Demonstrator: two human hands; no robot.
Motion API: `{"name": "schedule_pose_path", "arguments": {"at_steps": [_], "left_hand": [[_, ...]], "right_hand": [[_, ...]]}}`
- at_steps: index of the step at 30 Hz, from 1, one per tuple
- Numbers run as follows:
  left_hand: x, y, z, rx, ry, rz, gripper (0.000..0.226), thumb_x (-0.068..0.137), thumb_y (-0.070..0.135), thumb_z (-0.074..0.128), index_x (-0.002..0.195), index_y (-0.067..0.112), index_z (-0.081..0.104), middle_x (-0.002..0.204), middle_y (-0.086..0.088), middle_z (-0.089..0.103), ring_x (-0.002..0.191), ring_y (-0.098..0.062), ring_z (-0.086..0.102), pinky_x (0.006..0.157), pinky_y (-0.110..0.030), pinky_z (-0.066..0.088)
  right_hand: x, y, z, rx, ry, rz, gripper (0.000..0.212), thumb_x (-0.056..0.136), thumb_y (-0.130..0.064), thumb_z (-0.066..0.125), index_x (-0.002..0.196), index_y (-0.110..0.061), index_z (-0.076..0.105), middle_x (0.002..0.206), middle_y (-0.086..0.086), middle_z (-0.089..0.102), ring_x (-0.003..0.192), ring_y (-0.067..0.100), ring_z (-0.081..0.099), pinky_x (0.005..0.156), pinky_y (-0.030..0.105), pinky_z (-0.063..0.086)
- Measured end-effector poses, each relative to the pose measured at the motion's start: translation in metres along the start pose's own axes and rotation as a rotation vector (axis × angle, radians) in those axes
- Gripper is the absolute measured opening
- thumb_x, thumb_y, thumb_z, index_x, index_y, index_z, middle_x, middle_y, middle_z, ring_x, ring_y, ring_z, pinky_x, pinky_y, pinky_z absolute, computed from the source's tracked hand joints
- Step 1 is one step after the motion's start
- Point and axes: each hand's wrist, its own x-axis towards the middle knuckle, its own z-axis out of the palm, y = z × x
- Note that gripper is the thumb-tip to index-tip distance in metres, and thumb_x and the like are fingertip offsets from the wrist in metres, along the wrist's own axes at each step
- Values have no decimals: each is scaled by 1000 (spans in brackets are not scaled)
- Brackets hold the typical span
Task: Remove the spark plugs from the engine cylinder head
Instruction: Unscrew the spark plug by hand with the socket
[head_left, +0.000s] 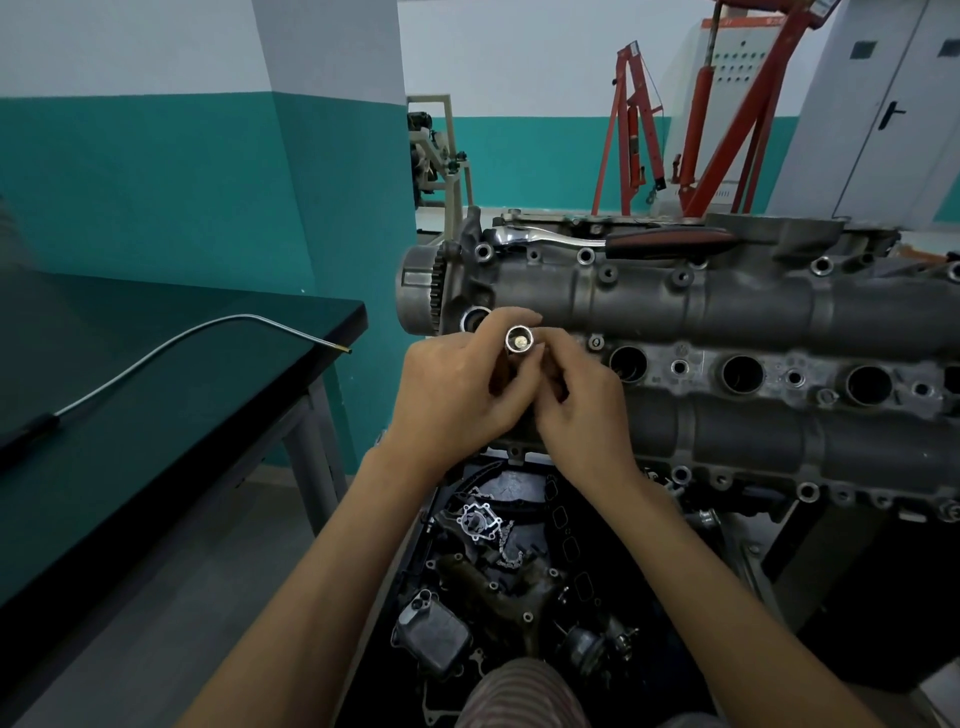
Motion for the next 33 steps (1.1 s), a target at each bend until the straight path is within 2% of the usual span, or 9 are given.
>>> {"name": "schedule_pose_path", "arguments": {"at_steps": [5, 9, 12, 18, 23, 26, 28, 31, 33], "left_hand": [[2, 0, 4, 38, 37, -36, 33, 87, 31, 59, 75, 0, 62, 48, -4, 53, 40, -19, 51, 38, -36, 42], [2, 1, 8, 58, 83, -51, 43, 83, 39, 60, 64, 1, 52, 44, -6, 48, 37, -21, 45, 35, -33, 39], [1, 0, 7, 54, 57, -31, 37, 85, 35, 59, 68, 2, 56, 47, -3, 52, 40, -20, 50, 37, -35, 41], [0, -3, 1, 54, 1, 63, 22, 88, 20, 54, 92, 4, 67, 52, 1, 57, 43, -16, 53, 39, -33, 43], [1, -1, 6, 83, 66, -1, 32, 86, 28, 61, 72, 0, 59, 45, -1, 48, 37, -17, 45, 36, -31, 39], [2, 0, 9, 99, 92, -13, 41, 84, 35, 62, 64, 1, 52, 43, -4, 46, 36, -19, 43, 35, -31, 37], [2, 0, 9, 93, 95, -19, 42, 84, 36, 62, 64, 1, 52, 44, -4, 47, 36, -19, 44, 35, -32, 38], [0, 0, 6, 56, 74, -9, 34, 86, 33, 59, 73, 2, 59, 48, -2, 53, 40, -18, 51, 38, -33, 41], [-1, 1, 5, 35, 66, 2, 26, 87, 27, 56, 84, 3, 64, 52, 1, 57, 43, -15, 53, 40, -33, 43]], "right_hand": [[0, 2, 2, -32, 29, 13, 28, 87, -21, 48, 114, -26, 54, 59, -18, 48, 56, -2, 50, 52, 10, 35], [0, 0, 2, -2, 44, 64, 9, 82, -25, 55, 88, -25, 48, 58, -11, 50, 55, 2, 48, 49, 15, 35], [-1, -1, 1, 5, 13, 63, 2, 85, -25, 49, 85, -24, 48, 64, -8, 55, 58, 5, 50, 51, 22, 39], [-2, -2, 1, 32, 37, 7, 11, 89, -21, 48, 95, -29, 52, 59, -12, 48, 55, 1, 47, 51, 9, 33], [-2, 0, 2, 0, 68, 13, 17, 89, -18, 53, 106, -18, 55, 55, -14, 41, 52, 3, 44, 50, 12, 33], [-2, 0, 3, 16, 98, 56, 13, 84, -18, 59, 90, -21, 48, 54, -12, 39, 52, 2, 43, 51, 9, 33], [-2, -1, 3, 15, 97, 47, 9, 84, -18, 55, 81, -18, 46, 55, -11, 41, 54, 4, 43, 49, 11, 33], [-3, -2, 1, 37, 67, 34, 9, 86, -20, 50, 84, -11, 52, 63, -8, 53, 58, 5, 49, 49, 17, 37], [-3, -3, 0, 33, 57, 4, 6, 88, -19, 51, 90, -15, 55, 64, -15, 52, 60, 0, 51, 52, 11, 37]]}}
